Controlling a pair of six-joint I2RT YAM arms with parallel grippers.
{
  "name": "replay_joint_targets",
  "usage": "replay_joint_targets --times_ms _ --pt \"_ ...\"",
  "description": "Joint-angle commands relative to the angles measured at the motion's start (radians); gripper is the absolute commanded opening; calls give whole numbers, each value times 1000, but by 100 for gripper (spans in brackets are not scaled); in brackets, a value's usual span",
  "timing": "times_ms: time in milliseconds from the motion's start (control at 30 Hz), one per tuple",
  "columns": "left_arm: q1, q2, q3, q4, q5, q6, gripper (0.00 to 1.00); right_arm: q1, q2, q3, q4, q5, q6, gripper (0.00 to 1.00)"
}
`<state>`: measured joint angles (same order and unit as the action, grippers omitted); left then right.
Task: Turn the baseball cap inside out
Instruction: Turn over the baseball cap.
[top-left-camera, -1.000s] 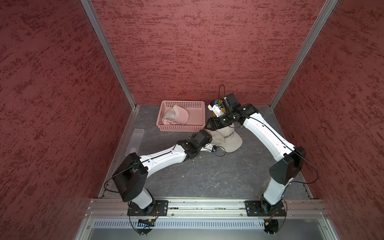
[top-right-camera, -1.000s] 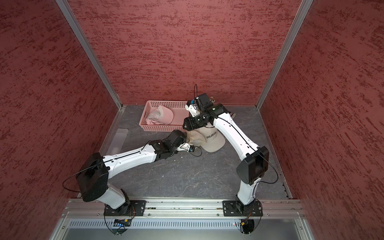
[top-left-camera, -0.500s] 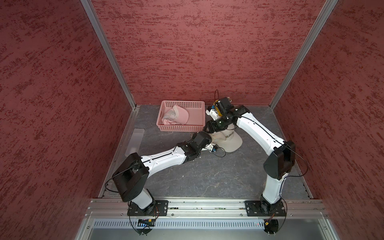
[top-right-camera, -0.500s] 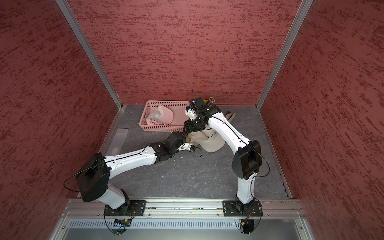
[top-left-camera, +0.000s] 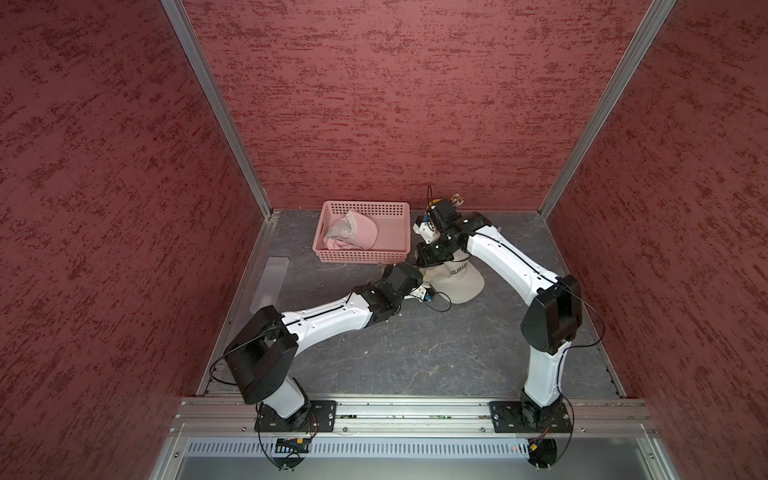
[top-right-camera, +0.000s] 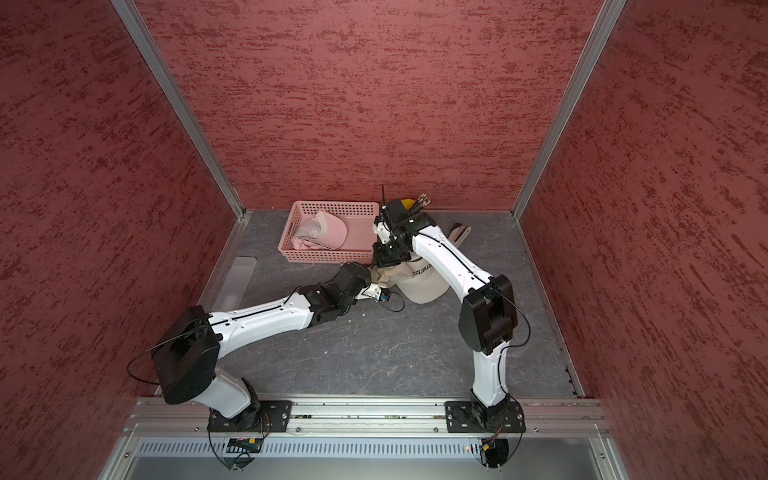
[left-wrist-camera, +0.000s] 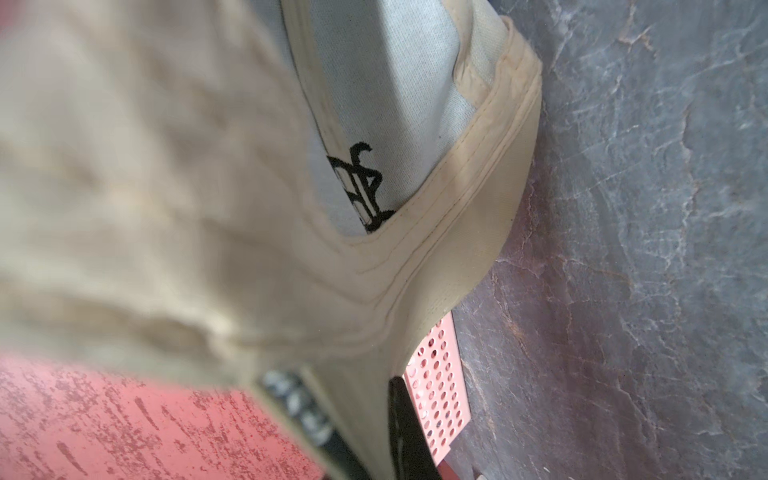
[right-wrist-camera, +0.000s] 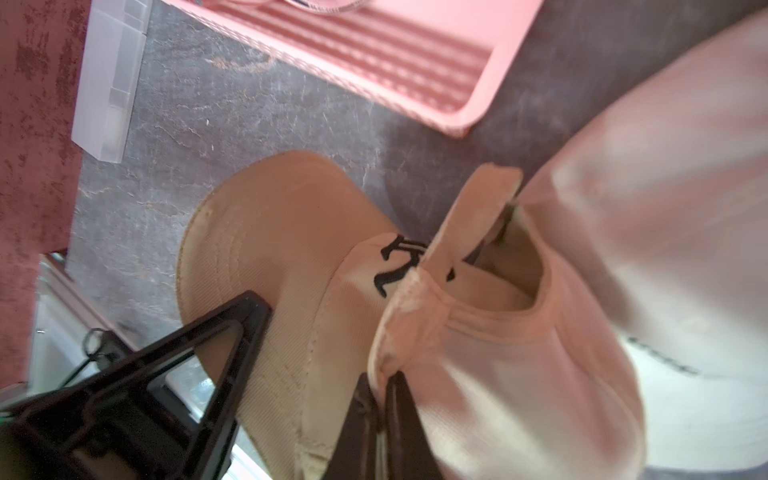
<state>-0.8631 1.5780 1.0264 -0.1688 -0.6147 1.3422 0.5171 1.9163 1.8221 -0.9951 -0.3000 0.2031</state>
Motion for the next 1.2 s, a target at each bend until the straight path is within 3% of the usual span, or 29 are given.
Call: replay_joint_targets --times_ms 0,133,300,500,667,867,1167 --pt "3 -31 20 -47 -20 -149 22 -23 -127 -69 207 36 110 0" --pt "3 -43 89 -203 13 -355 37 -31 -254 -172 469 45 246 0" --pt "20 -103 113 -301 193 -573 49 -32 -347 -276 712 53 406 0" --pt "93 -236 27 -152 354 -757 56 -32 -393 -363 863 55 548 0" --pt "159 -372 -31 -83 616 -954 68 -31 -396 -375 921 109 591 0" --pt "161 -390 -58 -90 680 -996 76 -31 -369 -360 977 68 656 0" --pt "232 -403 -95 31 663 -967 78 -29 -378 -359 984 -43 689 0"
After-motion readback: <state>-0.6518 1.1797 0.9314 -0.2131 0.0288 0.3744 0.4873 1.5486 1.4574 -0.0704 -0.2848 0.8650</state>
